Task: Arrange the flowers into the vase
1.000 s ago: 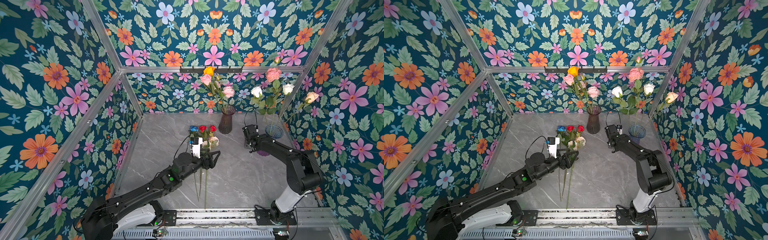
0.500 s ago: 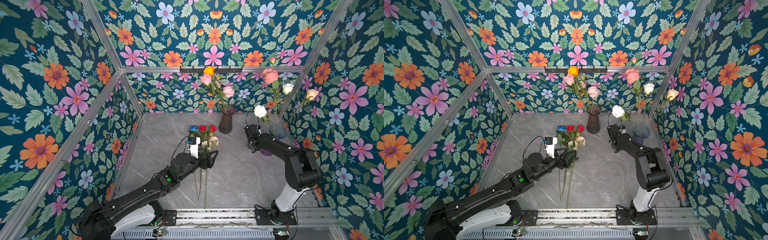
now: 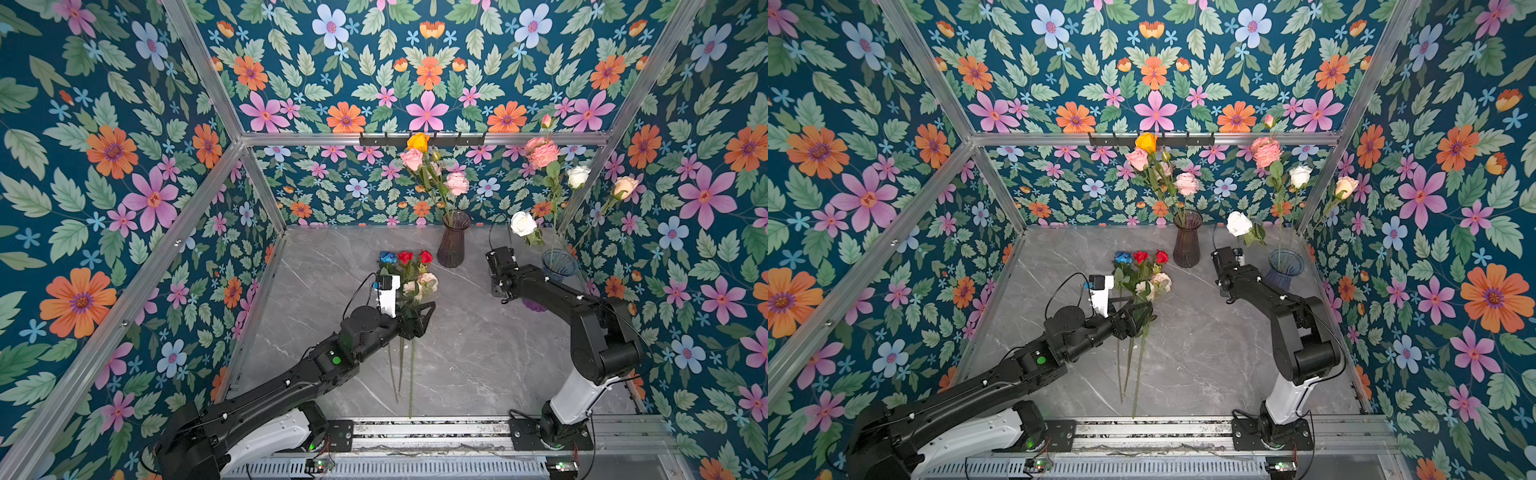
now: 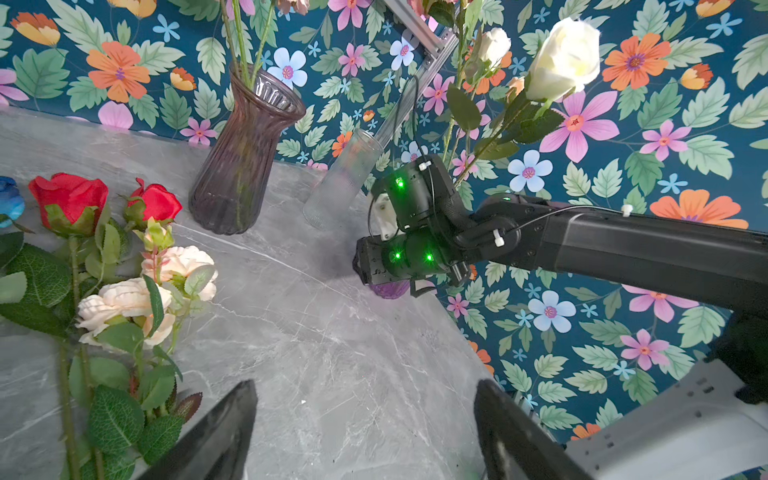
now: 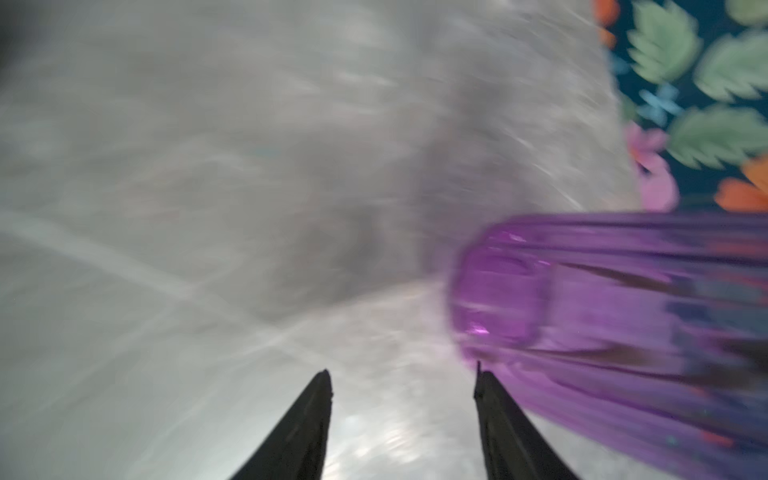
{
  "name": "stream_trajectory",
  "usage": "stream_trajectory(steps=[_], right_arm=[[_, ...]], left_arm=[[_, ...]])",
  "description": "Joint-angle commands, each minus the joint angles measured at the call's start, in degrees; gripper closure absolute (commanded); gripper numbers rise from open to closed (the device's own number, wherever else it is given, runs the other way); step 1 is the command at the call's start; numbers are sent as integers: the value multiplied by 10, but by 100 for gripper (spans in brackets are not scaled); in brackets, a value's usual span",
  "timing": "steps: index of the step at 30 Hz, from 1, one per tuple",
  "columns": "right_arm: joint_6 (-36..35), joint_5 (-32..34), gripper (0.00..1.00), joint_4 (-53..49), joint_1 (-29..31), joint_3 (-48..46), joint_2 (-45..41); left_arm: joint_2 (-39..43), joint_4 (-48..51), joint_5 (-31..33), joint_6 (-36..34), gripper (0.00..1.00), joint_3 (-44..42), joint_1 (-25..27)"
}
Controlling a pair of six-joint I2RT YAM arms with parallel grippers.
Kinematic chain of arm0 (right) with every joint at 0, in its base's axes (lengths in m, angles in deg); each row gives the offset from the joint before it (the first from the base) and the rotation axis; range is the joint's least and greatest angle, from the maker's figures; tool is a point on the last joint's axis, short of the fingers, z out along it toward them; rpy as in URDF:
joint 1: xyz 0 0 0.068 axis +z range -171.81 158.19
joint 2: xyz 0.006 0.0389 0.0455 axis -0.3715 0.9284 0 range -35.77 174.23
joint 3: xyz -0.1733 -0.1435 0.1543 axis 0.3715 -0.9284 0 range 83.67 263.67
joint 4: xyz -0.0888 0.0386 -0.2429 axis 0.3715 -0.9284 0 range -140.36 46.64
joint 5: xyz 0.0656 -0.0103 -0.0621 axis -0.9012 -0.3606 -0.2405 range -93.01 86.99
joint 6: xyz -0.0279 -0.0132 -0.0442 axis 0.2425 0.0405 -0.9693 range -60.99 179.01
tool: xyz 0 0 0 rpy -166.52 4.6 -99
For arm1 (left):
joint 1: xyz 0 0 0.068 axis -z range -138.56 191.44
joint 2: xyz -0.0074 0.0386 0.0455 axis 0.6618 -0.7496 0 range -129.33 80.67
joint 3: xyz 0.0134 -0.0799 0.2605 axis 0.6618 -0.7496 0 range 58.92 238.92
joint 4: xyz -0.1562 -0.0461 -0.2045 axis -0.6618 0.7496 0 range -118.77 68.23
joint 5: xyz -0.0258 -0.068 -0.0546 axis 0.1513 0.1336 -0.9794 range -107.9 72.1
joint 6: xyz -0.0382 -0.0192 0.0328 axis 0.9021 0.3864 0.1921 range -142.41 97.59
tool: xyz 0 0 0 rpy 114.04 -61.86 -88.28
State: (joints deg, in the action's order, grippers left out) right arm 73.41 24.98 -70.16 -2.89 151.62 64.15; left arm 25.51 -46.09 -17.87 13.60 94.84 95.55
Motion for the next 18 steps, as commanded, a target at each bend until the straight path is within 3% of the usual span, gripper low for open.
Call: stream_trajectory(steps=[1, 5, 11, 18], right_arm=[[-46, -23, 40, -16, 31, 26, 17], [-29, -43, 39, -54, 35, 85, 57], [-31, 61, 40, -145, 33, 246, 129], [-53, 132, 41, -261, 20, 448, 208]], left_arm=[[9, 3, 12, -8, 16, 0, -1], [27, 11, 15, -7, 16, -7, -1], [65, 40, 23, -12, 16, -12, -1], [106, 73, 40, -19, 15, -24, -1]])
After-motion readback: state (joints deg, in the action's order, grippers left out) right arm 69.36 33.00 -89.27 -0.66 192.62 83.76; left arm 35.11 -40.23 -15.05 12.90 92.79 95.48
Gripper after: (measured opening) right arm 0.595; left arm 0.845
